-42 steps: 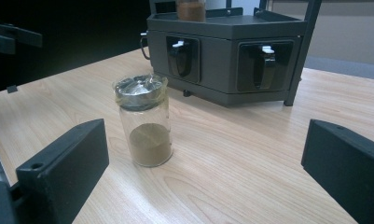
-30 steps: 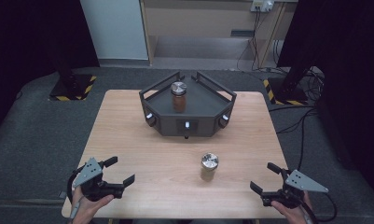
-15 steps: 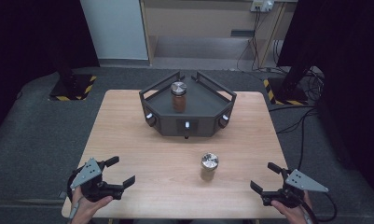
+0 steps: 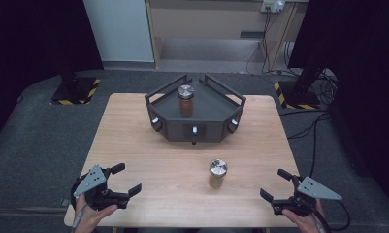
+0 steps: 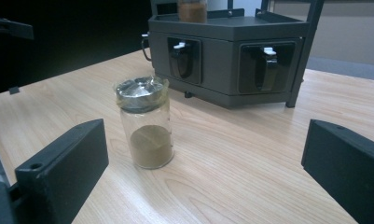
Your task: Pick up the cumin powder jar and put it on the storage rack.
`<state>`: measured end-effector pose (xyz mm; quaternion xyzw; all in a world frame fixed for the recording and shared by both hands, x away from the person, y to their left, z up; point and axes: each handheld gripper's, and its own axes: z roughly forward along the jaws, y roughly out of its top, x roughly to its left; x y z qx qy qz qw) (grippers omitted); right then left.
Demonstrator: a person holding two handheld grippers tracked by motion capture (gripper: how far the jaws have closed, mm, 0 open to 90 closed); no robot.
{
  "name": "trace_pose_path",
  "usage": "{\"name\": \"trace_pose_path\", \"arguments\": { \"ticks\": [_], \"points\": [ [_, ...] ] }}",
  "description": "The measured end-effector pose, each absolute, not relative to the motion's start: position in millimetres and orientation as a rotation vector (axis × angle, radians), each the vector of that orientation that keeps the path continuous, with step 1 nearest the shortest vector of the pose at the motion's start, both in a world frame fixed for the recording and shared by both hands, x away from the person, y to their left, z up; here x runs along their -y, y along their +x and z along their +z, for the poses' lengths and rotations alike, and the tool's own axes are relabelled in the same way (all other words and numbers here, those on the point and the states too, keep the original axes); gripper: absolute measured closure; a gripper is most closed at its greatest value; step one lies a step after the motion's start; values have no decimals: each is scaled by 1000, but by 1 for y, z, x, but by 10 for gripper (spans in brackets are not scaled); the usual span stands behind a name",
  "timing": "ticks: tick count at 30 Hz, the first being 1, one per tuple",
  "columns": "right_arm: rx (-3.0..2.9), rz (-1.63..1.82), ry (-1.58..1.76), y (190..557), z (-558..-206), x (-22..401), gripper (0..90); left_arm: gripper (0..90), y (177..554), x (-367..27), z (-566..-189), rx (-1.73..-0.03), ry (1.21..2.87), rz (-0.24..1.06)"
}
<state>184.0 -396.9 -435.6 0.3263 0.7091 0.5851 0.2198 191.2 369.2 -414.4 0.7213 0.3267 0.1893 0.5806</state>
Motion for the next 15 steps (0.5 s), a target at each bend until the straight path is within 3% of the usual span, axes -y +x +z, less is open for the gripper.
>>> {"name": "trace_pose_path", "arguments": {
  "ticks": [15],
  "points": [
    [-1977,1664,853,182,-399,408,8,23,191,-366,-414,-765,1709,455]
  ]
}}
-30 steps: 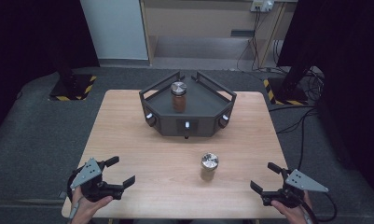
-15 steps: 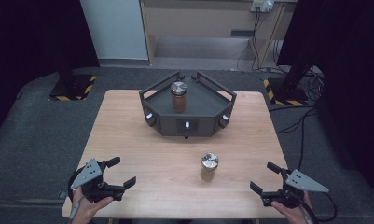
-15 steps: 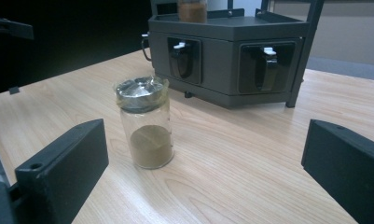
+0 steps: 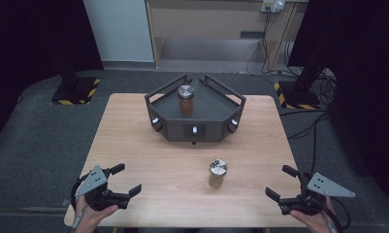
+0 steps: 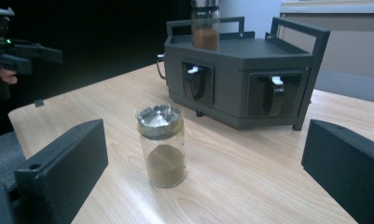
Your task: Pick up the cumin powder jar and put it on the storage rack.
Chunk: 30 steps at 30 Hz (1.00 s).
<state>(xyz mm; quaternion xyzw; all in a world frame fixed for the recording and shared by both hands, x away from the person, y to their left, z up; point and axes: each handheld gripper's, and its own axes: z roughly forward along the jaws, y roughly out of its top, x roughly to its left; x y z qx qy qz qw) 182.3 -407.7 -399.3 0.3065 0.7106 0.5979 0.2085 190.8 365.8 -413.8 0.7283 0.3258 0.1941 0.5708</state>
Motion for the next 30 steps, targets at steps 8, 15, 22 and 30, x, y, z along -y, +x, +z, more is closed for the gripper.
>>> {"name": "trace_pose_path", "arguments": {
  "ticks": [8,15,22,30],
  "points": [
    [-2057,1622,829,189,-366,410,10,23,191,-366,-413,-764,1720,454],
    [-2117,1619,816,199,-345,407,17,23,191,-367,-414,-770,1714,452],
    [-2169,1592,797,209,-323,401,16,24,191,-368,-413,-770,1712,448],
    [-2207,1579,782,220,-311,395,17,23,192,-368,-413,-767,1717,446]
  ]
}}
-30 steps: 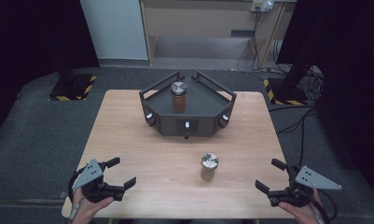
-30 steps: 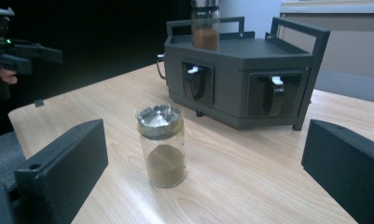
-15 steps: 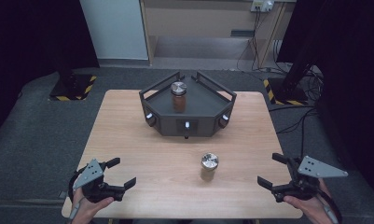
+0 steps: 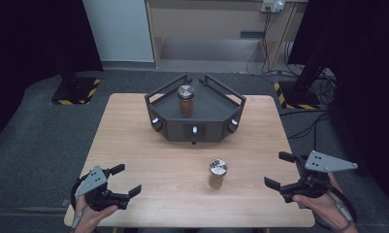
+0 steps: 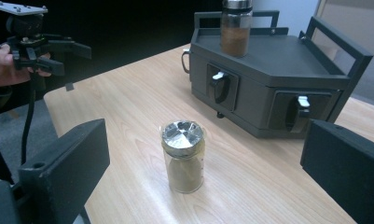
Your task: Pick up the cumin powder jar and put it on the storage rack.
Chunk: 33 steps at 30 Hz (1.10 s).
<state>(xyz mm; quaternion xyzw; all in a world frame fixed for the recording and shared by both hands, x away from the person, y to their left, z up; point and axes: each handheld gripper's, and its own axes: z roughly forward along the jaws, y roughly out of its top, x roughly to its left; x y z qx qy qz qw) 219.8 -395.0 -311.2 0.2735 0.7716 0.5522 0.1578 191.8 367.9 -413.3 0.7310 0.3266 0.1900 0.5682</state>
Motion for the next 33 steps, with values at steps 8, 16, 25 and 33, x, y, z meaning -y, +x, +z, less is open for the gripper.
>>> {"name": "trace_pose_path", "arguments": {
  "ticks": [8,16,25,33],
  "points": [
    [-2247,1558,767,229,-306,383,21,23,192,-368,-413,-768,1719,443],
    [-2293,1543,763,244,-310,372,31,23,194,-366,-413,-761,1733,439],
    [-2346,1524,759,258,-317,358,32,23,194,-366,-413,-756,1735,435],
    [-2385,1503,763,272,-331,341,35,23,194,-366,-412,-748,1742,432]
  ]
}}
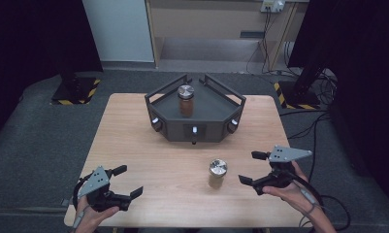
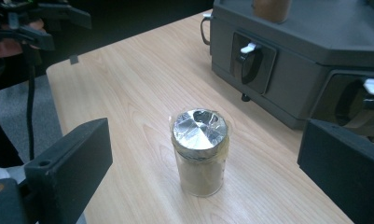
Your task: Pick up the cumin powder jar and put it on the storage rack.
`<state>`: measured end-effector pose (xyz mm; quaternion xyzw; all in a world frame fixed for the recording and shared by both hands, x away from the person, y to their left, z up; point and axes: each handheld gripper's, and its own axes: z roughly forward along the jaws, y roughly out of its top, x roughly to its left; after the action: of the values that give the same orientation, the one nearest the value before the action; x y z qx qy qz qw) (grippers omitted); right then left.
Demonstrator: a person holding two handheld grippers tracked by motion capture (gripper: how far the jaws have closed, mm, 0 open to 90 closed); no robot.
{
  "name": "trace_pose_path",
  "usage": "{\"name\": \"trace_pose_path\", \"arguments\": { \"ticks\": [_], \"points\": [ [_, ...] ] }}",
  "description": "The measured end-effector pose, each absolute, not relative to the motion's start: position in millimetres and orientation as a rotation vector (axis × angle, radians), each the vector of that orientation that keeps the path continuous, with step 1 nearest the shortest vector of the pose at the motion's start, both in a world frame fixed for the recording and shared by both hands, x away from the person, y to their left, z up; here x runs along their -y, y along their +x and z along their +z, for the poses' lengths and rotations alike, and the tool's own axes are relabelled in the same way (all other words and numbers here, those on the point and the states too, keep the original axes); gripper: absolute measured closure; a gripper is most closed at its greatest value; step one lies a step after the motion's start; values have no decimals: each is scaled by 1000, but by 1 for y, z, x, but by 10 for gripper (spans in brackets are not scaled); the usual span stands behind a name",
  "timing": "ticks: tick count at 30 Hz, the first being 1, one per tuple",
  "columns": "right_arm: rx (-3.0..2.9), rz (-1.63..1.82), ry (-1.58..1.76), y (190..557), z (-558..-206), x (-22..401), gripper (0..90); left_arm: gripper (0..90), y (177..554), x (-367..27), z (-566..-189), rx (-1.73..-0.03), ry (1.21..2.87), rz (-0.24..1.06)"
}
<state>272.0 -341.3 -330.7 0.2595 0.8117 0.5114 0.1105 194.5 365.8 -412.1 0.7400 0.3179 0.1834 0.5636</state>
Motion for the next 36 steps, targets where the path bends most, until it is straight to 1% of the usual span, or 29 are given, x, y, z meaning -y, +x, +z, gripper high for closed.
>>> {"name": "trace_pose_path", "arguments": {
  "ticks": [7,15,29,36],
  "points": [
    [-2417,1499,781,285,-348,327,35,24,194,-367,-413,-750,1734,430],
    [-2459,1470,776,299,-357,310,44,23,194,-367,-413,-750,1733,432],
    [-2489,1421,802,314,-377,286,56,24,194,-368,-413,-750,1734,428],
    [-2504,1366,808,318,-384,270,82,23,194,-367,-413,-749,1734,428]
  ]
}}
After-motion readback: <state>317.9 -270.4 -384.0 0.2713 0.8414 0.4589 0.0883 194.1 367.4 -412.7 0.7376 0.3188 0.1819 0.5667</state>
